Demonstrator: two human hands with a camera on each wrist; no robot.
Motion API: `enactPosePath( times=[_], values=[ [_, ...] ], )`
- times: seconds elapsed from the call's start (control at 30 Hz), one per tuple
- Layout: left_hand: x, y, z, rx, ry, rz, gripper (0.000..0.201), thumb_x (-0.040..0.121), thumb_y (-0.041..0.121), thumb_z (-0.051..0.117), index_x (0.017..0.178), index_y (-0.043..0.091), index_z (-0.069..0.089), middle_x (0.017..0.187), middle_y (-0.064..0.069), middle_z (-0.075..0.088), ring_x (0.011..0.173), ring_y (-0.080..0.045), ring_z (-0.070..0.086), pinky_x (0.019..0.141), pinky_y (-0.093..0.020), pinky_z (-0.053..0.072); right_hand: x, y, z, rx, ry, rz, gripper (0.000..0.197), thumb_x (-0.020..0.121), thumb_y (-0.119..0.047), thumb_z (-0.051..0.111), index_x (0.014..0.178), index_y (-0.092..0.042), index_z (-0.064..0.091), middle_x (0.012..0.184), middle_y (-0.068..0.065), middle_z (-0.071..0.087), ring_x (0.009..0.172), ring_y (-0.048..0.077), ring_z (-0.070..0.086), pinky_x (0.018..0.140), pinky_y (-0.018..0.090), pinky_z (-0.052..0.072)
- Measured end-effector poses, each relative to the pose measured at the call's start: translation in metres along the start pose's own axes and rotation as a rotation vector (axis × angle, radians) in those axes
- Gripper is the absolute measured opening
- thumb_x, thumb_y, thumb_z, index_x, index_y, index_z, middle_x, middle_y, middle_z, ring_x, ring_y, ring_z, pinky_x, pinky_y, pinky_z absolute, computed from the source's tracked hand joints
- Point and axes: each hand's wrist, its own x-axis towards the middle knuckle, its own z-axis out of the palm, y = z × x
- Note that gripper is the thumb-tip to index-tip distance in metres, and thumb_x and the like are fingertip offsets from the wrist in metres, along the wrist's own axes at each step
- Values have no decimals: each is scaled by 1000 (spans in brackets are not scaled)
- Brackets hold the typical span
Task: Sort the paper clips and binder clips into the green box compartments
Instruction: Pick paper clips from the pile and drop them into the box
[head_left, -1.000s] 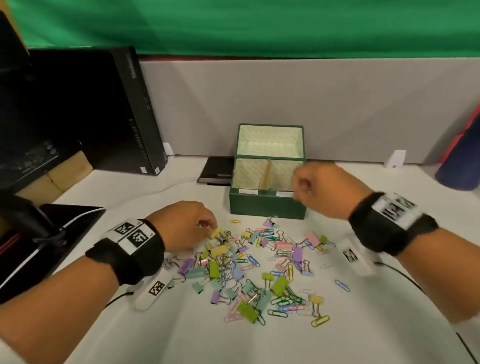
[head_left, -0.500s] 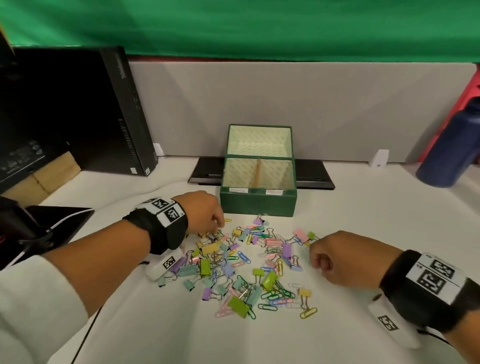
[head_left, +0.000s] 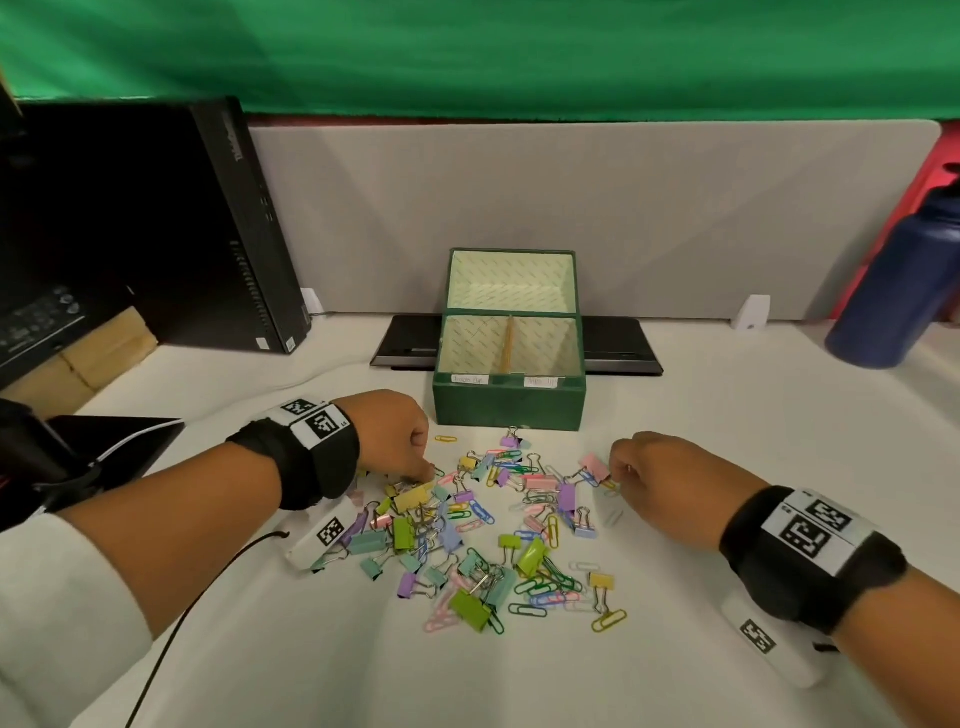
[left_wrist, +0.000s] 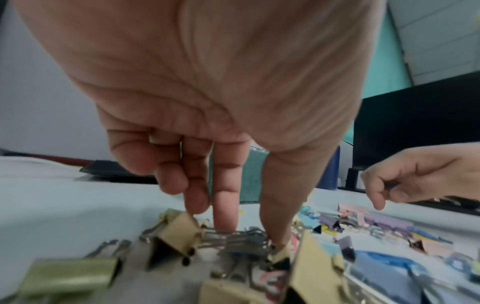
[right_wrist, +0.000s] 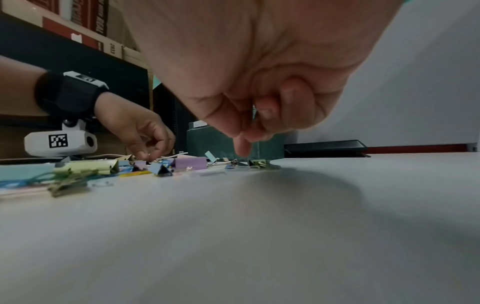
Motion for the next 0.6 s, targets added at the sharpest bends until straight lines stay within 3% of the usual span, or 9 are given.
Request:
enactPosePath(
  times=[0.13,0.23,0.37,0.47,0.6],
  values=[
    [-5,2,3,55,-42,-5,20,82,45,68,77,26,64,87,7,67,81,-13,62,67,-26,48,1,-1,5,7,7,1,14,101,-29,42,96,-22,54,98,0,58,87,17,57,72,24,43],
    [-9,-2,2,-43,-62,-21,14,82,37,68,77,25,62,89,5,68,83,-15,62,70,-27,50,0,1,3,18,37,6,14,99,-31,47,98,-23,59,99,-1,59,86,15,58,76,25,48],
    [-19,-16,-5,-134,27,-38,14,84,27,63,73,20,57,82,0,63,74,-16,53,69,-29,47,-1,1,3,26,28,-18,13,98,-31,49,96,-23,59,96,-3,58,83,13,58,73,24,48],
    [-26,-25,-9,-6,-40,-67,11,82,27,63,86,17,65,92,-3,67,79,-16,57,75,-32,51,0,1,4,22,16,-22,11,98,-32,50,95,-25,57,94,-4,57,81,11,56,67,20,42],
    [-21,-16,-6,-23,88,71,15,87,32,65,102,32,69,98,14,59,91,-11,58,84,-29,51,0,1,4,-2,-14,-25,6,94,-28,51,93,-25,57,94,-4,58,83,12,56,66,19,40]
  ],
)
